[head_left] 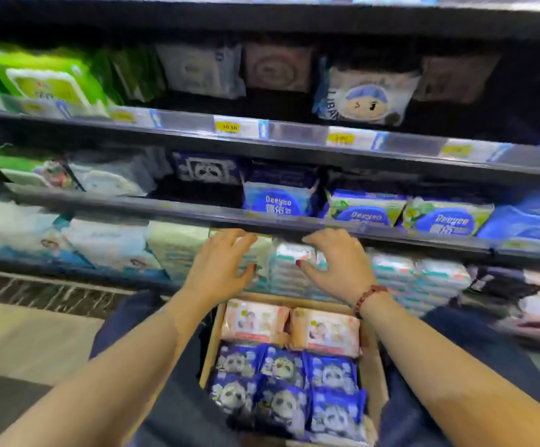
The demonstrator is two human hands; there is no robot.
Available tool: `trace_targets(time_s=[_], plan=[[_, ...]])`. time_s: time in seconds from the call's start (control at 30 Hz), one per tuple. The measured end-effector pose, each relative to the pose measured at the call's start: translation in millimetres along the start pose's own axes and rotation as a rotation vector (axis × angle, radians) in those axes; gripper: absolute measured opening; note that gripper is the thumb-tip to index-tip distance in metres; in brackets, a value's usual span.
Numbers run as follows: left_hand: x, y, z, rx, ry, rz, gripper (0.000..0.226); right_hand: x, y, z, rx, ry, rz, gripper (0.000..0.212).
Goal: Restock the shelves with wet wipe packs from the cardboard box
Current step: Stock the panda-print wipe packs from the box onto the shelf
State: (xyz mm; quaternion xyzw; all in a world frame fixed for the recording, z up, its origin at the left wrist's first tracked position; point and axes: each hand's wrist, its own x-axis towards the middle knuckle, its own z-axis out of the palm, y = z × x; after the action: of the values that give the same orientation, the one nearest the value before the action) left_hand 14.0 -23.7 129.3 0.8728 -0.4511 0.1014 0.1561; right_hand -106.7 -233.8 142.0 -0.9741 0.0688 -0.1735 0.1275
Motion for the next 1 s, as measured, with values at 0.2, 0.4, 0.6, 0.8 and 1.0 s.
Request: trace_targets(time_s=[0.2, 0.4, 0.6, 0.8, 1.0], plan=[[-73.1, -15.7, 79.9, -0.154, -0.218, -0.305, 0.061, -51.8, 4.5, 81.0, 0.132, -0.324, 0.193, 0.045], [-127.2, -24.6, 135.0, -0.294, -0.470, -0.629, 0.078, -123.3, -2.9, 145.7, 0.262, -0.665, 0.424, 0.053], [-158.7, -17.6, 157.6, -0.463, -0.528, -0.886, 0.070, -162.0, -5.8, 181.3, 0.367, -0.900, 0.631, 0.065], [-169.9, -16.6, 165.4, -0.442, -0.745, -0.937, 0.071, -177.3, 5.6, 193.5, 0.396, -0.914, 0.819, 0.069], [-174.3, -19.5, 173.2, -0.519, -0.815, -0.946, 0.078, -184.0, 3.5, 208.5, 0.623, -0.980, 0.956, 0.081]])
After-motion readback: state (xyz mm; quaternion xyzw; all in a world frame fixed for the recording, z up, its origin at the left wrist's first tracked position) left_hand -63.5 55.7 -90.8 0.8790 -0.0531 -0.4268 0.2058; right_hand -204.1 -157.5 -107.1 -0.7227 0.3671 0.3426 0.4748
